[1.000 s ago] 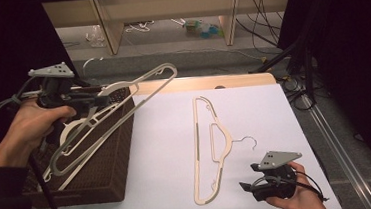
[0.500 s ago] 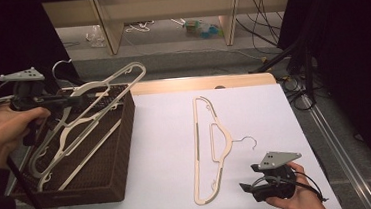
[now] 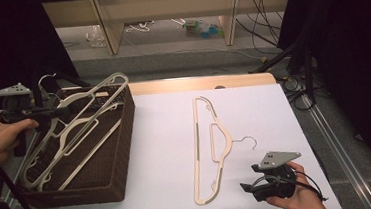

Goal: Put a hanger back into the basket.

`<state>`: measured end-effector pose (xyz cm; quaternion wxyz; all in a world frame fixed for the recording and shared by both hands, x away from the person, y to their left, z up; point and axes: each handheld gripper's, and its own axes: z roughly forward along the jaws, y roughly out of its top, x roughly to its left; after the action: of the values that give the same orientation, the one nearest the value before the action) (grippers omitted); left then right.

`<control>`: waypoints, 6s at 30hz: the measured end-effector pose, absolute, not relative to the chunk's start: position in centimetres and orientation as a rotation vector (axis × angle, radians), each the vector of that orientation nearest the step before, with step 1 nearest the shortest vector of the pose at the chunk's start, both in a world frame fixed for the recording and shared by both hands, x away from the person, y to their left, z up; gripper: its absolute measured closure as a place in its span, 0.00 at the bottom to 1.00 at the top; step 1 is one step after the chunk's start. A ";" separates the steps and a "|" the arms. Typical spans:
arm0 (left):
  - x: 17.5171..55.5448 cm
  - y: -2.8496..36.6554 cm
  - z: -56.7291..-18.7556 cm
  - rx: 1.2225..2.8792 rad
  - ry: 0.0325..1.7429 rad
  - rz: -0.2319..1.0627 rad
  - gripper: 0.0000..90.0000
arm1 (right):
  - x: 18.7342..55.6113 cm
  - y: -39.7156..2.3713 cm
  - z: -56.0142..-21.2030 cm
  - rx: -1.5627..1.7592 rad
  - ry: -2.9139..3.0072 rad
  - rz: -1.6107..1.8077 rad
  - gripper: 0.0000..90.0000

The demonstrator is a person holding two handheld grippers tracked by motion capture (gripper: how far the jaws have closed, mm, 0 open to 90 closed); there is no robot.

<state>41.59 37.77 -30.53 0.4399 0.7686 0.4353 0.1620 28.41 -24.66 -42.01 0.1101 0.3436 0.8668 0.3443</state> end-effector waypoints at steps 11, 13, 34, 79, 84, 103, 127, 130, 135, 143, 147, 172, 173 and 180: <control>41.5 39.4 -32.5 1.897 1.158 0.357 0.95 | 28.4 -24.5 -42.2 1.001 2.544 1.020 0.34; 41.5 39.5 -33.0 1.899 1.171 0.346 0.95 | 28.5 -24.6 -42.1 0.985 2.564 1.005 0.34; 43.4 38.2 -38.1 2.041 1.287 0.235 0.93 | 28.4 -24.5 -42.2 0.963 2.570 0.998 0.34; 32.7 27.1 -31.9 1.953 0.939 0.516 0.37 | 28.6 -24.1 -42.8 1.091 2.540 0.996 0.31; 30.9 23.7 -32.6 1.956 0.855 0.458 0.36 | 28.8 -24.1 -43.2 1.082 2.506 1.018 0.30; 28.7 14.3 -37.5 2.000 0.719 0.269 0.36 | 29.0 -24.6 -43.5 1.116 2.484 1.052 0.29; 27.0 13.8 -43.2 1.971 0.772 0.308 0.32 | 29.2 -24.1 -44.0 1.166 2.472 1.044 0.29; 27.1 13.9 -43.6 1.985 0.783 0.327 0.32 | 29.7 -23.8 -44.0 1.168 2.466 1.028 0.29; 26.9 13.6 -44.0 1.985 0.776 0.319 0.29 | 30.4 -22.8 -43.8 1.187 2.450 1.008 0.28; 27.0 13.5 -44.0 2.005 0.736 0.311 0.25 | 32.7 -20.8 -44.5 1.198 2.453 0.925 0.27; 26.9 13.5 -44.0 1.991 0.759 0.301 0.24 | 33.9 -20.1 -44.9 1.239 2.453 0.841 0.28; 27.0 13.5 -44.1 2.028 0.731 0.306 0.24 | 37.2 -15.9 -46.8 1.271 2.574 0.581 0.32; 27.0 13.5 -44.1 2.027 0.730 0.309 0.24 | 37.2 -15.8 -46.9 1.271 2.587 0.569 0.31; 26.9 13.4 -44.1 2.014 0.732 0.306 0.25 | 37.2 -15.7 -46.8 1.243 2.627 0.529 0.38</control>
<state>26.89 13.41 -44.09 0.4692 0.8217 0.2986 0.1247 37.24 -15.68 -46.76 0.0939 0.4189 0.8854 0.1783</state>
